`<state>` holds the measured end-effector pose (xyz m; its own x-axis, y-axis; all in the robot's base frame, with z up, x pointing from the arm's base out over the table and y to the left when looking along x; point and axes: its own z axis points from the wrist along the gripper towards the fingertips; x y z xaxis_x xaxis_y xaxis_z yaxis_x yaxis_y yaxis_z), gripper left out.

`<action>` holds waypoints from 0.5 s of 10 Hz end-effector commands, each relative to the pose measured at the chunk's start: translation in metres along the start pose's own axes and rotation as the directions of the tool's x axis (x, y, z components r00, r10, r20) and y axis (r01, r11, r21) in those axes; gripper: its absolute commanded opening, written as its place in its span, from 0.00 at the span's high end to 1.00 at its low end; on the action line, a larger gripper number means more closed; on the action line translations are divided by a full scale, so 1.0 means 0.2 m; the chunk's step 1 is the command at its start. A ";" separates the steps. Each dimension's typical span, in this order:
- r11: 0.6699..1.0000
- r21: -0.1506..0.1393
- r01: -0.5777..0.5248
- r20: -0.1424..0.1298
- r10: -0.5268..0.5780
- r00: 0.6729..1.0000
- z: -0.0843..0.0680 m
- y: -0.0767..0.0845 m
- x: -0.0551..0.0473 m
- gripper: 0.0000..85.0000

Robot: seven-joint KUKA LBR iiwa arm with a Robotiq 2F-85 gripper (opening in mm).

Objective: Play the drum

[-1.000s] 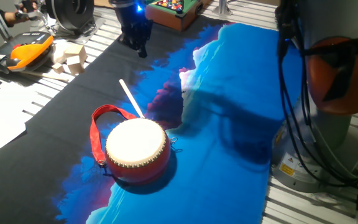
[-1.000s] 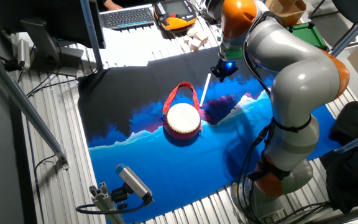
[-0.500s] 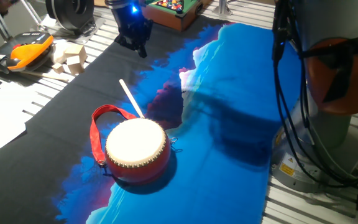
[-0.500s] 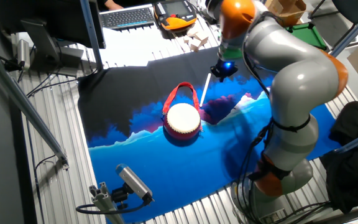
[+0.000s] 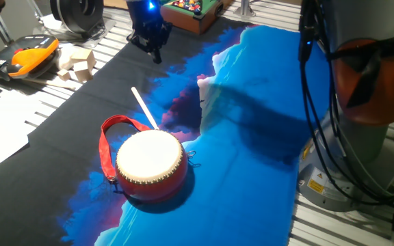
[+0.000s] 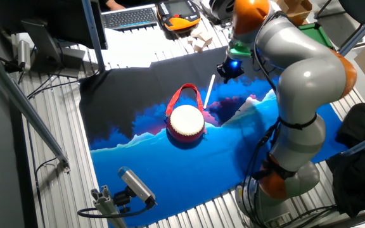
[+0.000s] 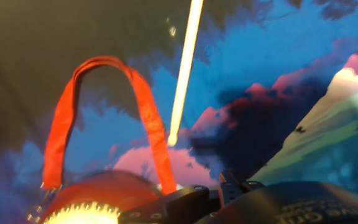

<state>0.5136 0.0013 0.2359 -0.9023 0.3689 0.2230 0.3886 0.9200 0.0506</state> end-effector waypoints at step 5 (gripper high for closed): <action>0.999 0.017 0.037 -0.026 -0.037 0.999 0.00 0.00 -0.03 1.00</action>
<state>0.5190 -0.0021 0.2333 -0.9110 0.3322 0.2443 0.3527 0.9347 0.0443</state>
